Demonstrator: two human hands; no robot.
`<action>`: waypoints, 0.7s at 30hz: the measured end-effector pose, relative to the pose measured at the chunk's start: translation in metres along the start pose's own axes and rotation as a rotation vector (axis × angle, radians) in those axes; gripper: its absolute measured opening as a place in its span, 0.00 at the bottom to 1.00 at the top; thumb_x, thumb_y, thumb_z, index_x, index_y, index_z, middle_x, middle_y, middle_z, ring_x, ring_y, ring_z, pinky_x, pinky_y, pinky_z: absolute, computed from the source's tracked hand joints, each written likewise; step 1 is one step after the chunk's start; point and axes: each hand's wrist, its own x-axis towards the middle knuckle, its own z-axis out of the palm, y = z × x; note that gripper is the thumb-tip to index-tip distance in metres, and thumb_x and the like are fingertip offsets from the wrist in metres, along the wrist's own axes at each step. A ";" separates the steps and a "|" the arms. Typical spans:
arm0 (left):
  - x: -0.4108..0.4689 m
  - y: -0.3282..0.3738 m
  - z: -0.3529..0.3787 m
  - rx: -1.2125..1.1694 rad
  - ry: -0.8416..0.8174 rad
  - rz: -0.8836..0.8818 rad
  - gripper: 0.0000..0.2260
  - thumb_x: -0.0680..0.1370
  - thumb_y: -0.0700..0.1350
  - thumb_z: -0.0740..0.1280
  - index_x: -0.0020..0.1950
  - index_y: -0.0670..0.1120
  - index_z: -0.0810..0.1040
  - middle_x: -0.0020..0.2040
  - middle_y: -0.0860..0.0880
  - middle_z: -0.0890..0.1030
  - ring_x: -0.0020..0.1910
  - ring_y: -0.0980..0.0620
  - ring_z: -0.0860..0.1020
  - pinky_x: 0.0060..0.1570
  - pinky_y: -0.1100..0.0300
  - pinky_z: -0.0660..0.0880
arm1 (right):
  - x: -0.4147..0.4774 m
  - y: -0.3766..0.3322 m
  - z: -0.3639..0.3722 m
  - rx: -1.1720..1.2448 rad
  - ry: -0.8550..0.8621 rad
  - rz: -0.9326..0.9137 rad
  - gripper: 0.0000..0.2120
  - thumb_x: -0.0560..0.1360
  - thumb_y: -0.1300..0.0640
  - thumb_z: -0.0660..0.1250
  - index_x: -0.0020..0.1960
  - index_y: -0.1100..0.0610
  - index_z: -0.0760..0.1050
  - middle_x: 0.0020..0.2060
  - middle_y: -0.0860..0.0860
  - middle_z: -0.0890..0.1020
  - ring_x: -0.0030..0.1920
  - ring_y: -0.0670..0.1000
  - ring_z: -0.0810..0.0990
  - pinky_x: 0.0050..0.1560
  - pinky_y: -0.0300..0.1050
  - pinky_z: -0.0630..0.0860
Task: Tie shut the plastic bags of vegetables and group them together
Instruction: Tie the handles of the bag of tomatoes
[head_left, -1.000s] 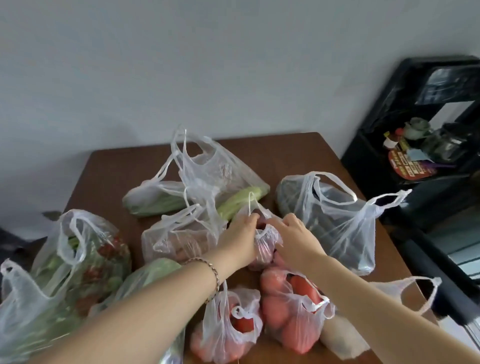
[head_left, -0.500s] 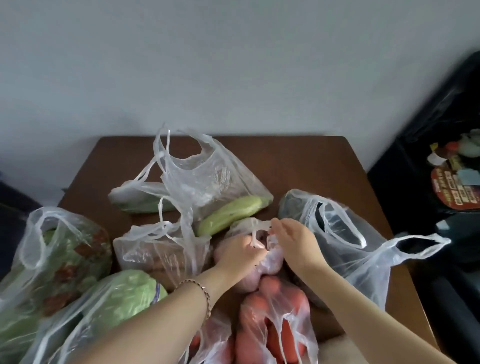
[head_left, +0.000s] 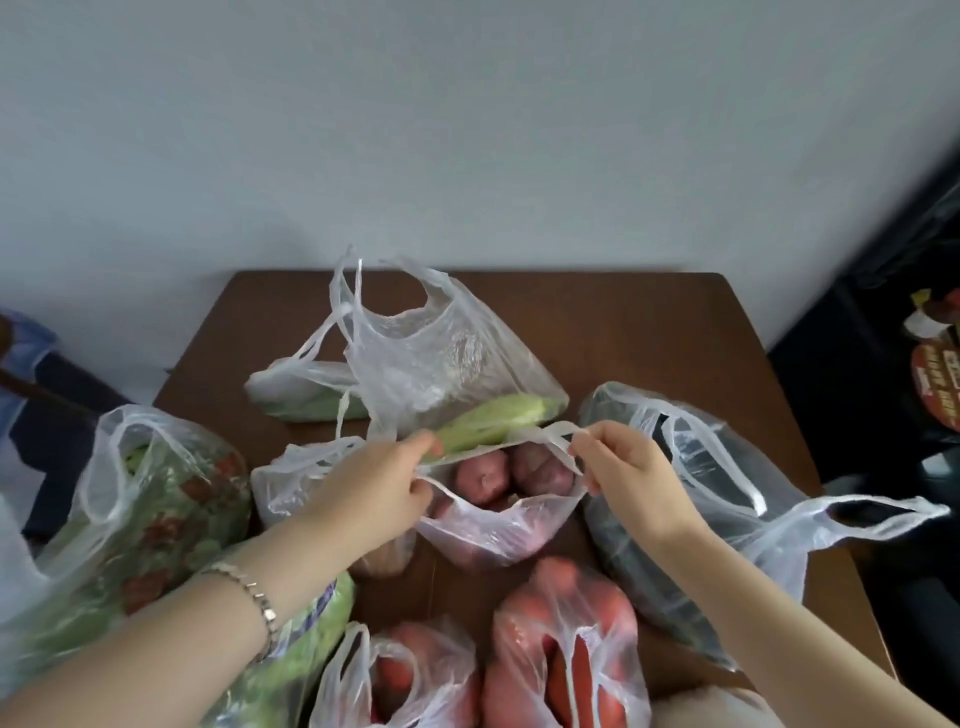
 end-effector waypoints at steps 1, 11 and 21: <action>-0.004 -0.006 0.001 -0.018 0.069 0.005 0.14 0.74 0.41 0.64 0.59 0.49 0.75 0.31 0.49 0.76 0.33 0.48 0.75 0.32 0.58 0.68 | -0.006 0.000 0.000 0.004 -0.033 0.000 0.12 0.76 0.58 0.61 0.36 0.63 0.73 0.25 0.48 0.69 0.23 0.40 0.64 0.28 0.31 0.63; -0.005 -0.010 0.006 -1.023 0.006 -0.397 0.05 0.72 0.41 0.66 0.42 0.39 0.79 0.45 0.48 0.81 0.47 0.55 0.77 0.51 0.61 0.69 | -0.029 -0.001 0.024 0.030 -0.071 -0.064 0.08 0.75 0.57 0.64 0.38 0.58 0.75 0.32 0.48 0.76 0.33 0.44 0.73 0.41 0.37 0.72; -0.010 0.003 0.040 -1.427 -0.062 -0.355 0.10 0.76 0.40 0.65 0.40 0.54 0.80 0.36 0.55 0.79 0.42 0.50 0.74 0.43 0.61 0.67 | 0.006 0.002 0.068 0.365 -0.170 -0.037 0.08 0.79 0.63 0.57 0.48 0.60 0.75 0.31 0.51 0.75 0.31 0.47 0.74 0.36 0.37 0.72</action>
